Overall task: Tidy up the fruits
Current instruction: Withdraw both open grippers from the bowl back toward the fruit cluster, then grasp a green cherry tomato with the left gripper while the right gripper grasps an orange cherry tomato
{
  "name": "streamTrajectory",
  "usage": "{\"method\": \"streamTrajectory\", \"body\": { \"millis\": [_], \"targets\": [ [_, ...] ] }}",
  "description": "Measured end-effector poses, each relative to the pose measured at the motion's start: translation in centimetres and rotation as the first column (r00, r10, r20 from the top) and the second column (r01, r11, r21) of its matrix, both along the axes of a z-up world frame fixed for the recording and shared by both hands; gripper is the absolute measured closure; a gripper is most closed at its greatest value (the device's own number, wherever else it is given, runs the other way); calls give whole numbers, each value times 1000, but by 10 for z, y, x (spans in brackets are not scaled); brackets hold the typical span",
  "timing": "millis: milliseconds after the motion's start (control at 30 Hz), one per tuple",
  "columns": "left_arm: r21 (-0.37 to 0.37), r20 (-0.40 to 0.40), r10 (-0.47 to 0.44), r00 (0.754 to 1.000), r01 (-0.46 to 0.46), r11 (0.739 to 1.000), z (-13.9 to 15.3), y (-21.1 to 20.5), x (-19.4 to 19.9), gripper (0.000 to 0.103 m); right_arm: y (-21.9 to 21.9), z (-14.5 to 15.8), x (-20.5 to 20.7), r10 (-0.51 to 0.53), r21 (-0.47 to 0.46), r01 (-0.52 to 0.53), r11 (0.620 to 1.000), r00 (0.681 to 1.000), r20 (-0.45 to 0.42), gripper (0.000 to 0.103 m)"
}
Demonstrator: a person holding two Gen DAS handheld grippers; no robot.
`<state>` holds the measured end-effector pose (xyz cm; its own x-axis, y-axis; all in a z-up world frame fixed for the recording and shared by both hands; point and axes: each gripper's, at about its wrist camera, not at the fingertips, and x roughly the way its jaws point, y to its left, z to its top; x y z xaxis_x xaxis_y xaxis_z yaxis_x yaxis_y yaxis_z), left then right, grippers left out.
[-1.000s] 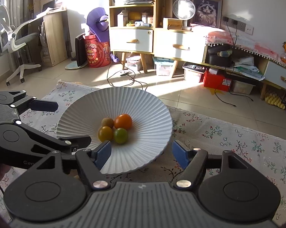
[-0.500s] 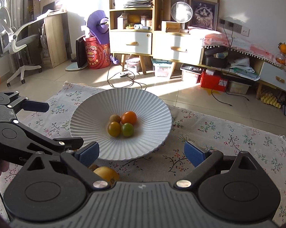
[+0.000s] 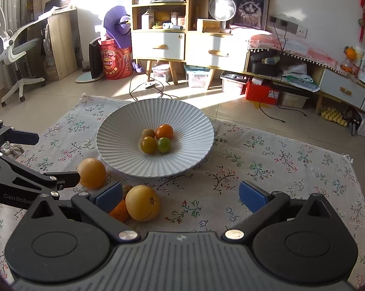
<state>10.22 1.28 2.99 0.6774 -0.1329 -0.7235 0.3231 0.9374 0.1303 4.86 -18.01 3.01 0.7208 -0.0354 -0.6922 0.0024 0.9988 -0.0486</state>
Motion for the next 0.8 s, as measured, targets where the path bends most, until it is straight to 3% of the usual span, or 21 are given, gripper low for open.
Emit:
{"method": "streamTrajectory", "body": {
  "millis": [567, 800],
  "targets": [
    [-5, -77, 49, 996, -49, 999, -22, 20, -33, 18, 8, -27, -23, -14, -1, 14, 1000, 997, -81, 1],
    [-7, -124, 25, 992, -26, 1000, -31, 20, -38, 18, 14, -38, -29, -2, -6, 2, 1000, 991, -135, 1]
  ]
}}
